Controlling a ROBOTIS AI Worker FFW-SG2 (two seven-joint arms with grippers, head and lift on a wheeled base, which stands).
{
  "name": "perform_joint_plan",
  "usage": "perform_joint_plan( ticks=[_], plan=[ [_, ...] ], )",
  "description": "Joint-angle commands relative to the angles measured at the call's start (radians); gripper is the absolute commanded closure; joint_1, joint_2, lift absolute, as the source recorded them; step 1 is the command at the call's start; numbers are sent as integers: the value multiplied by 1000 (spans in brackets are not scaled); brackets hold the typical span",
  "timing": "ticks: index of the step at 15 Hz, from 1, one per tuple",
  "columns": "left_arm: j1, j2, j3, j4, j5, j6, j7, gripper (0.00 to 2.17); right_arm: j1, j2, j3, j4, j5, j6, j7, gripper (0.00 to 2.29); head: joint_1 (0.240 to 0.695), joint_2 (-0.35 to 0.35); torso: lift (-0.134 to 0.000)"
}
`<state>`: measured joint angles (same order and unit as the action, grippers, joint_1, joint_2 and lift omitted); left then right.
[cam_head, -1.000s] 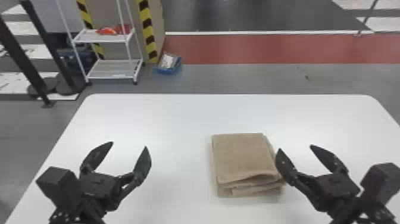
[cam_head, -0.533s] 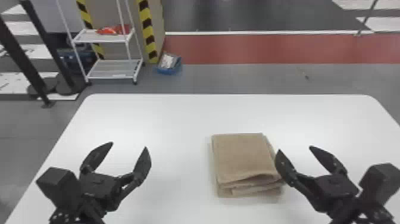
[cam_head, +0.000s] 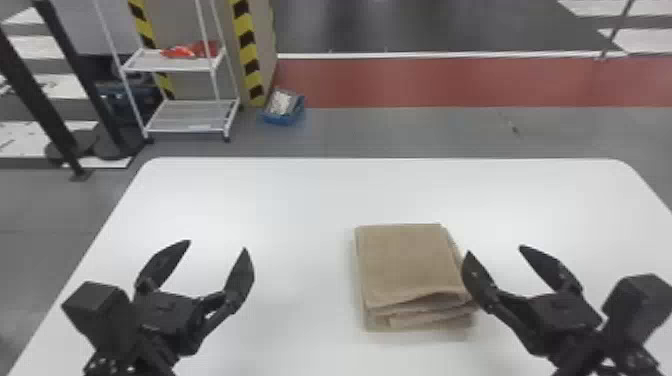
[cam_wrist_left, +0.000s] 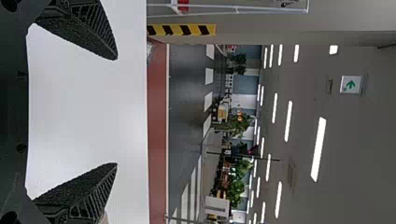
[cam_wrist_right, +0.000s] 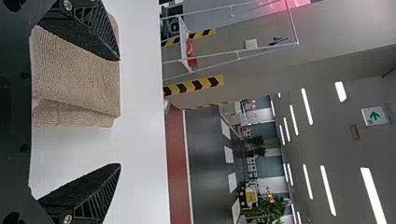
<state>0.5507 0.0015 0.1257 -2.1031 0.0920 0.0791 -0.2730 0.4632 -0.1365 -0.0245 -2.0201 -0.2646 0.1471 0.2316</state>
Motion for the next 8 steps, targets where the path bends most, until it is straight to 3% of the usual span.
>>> perform_joint_plan(
  ticks=[1,8],
  plan=[
    [0,-4,0,0,0,0,0,66,0,0,0,0,-1,0,0,70,695,47,-124],
    [0,-4,0,3,0,0,0,66,0,0,0,1,1,0,0,70,695,47,-124]
  ],
)
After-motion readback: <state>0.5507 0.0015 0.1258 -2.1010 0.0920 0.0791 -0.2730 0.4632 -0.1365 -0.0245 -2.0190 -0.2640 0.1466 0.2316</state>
